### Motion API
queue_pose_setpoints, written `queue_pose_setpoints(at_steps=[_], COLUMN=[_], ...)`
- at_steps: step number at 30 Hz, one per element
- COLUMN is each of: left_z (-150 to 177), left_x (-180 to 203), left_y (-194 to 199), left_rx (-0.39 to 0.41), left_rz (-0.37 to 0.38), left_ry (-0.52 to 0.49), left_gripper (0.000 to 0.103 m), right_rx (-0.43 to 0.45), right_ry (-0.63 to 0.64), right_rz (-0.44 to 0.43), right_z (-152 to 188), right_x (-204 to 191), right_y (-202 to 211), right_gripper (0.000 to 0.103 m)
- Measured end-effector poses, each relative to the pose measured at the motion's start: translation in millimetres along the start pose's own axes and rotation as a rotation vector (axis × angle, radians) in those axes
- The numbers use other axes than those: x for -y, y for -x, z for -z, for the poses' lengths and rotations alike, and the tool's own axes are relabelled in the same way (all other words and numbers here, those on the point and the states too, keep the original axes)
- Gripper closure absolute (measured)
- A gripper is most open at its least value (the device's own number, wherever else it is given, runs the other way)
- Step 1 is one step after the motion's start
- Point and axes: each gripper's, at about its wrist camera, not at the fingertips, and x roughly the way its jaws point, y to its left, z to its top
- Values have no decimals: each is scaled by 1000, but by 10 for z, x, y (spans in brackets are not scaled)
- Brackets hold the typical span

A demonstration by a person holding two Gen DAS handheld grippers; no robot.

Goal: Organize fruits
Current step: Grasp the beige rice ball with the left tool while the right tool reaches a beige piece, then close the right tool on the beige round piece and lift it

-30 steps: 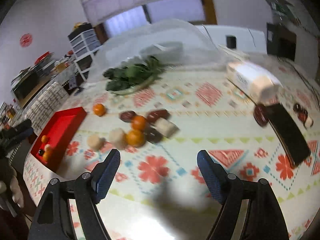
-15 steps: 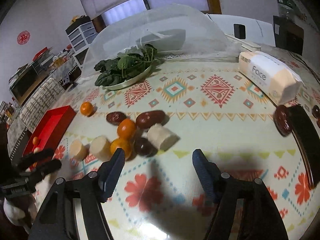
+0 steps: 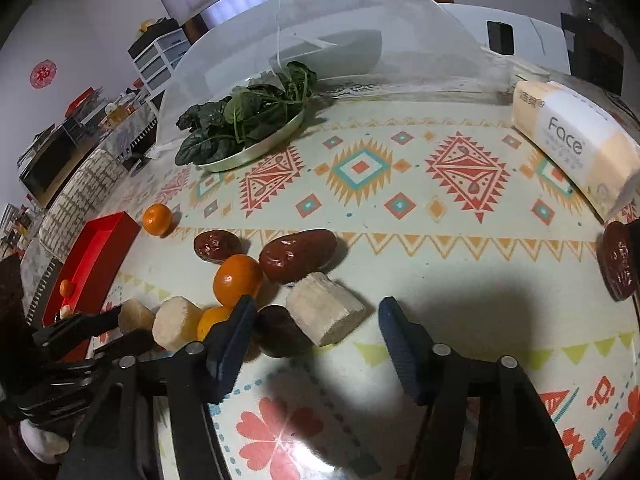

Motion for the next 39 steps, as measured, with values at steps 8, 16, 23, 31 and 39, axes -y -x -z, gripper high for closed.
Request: queue_pose_setpoints(at_steps=[8,16,23,31,39], left_z=[21,122,283,435,562], left_x=[-84,-307,-582,-1268,-1877], left_y=[246,814,1153,1416,1537], left_rx=[46,149,197,222,231], left_rz=[15,24,5,-78,-138], left_ry=[48,111,169,303,404], left_gripper=[70,70,70,70,70], right_rx=[26,59,50,43,85], right_ry=[11,1,-27,-77,-67], right_rz=[50,37,102,113,84], right_z=[15,47,55,62,56], right_x=[-78,-166,-61,4,-163], right_y=[171,477,339,173,449], right_gripper=[71,86,31,69,70])
